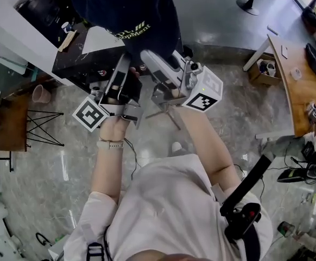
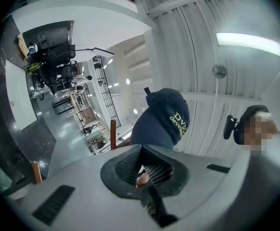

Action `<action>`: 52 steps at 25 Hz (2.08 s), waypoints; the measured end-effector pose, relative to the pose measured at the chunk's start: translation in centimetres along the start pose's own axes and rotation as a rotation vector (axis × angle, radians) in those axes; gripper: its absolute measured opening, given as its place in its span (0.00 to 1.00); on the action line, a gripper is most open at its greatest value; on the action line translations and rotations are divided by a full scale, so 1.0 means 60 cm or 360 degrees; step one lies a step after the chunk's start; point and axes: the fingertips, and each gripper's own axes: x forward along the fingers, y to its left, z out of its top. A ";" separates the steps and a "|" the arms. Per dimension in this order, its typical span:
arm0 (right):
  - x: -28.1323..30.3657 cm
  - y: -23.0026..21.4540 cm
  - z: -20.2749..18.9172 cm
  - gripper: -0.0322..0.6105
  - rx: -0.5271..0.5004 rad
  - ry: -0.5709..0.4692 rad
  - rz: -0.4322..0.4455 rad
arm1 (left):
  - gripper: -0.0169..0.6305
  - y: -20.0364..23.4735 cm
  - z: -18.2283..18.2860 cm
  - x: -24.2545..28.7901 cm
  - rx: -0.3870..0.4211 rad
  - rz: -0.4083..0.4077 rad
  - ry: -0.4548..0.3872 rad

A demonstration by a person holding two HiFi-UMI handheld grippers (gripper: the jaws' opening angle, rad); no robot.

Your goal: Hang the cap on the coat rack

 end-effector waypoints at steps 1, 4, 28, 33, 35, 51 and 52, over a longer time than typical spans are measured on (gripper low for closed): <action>-0.010 0.001 -0.004 0.11 0.0011 -0.0004 -0.0011 | 0.04 0.003 -0.010 -0.004 -0.0011 0.0006 0.0007; -0.030 0.000 -0.016 0.11 0.0053 -0.0027 -0.0061 | 0.04 0.012 -0.027 -0.016 -0.0036 0.0027 0.0037; -0.145 -0.009 -0.125 0.11 0.0173 -0.0025 -0.0225 | 0.04 0.106 -0.127 -0.105 -0.0202 0.0190 0.0076; -0.162 -0.016 -0.153 0.11 0.0210 -0.0028 -0.0242 | 0.04 0.131 -0.135 -0.125 -0.0250 0.0222 0.0059; -0.169 -0.020 -0.164 0.11 0.0235 -0.0038 -0.0246 | 0.04 0.141 -0.138 -0.131 -0.0262 0.0231 0.0050; -0.206 -0.029 -0.193 0.12 0.0296 -0.0217 -0.0212 | 0.04 0.170 -0.155 -0.156 -0.0352 0.0213 0.0019; -0.208 -0.028 -0.193 0.12 0.0301 -0.0230 -0.0210 | 0.04 0.170 -0.157 -0.157 -0.0353 0.0215 0.0021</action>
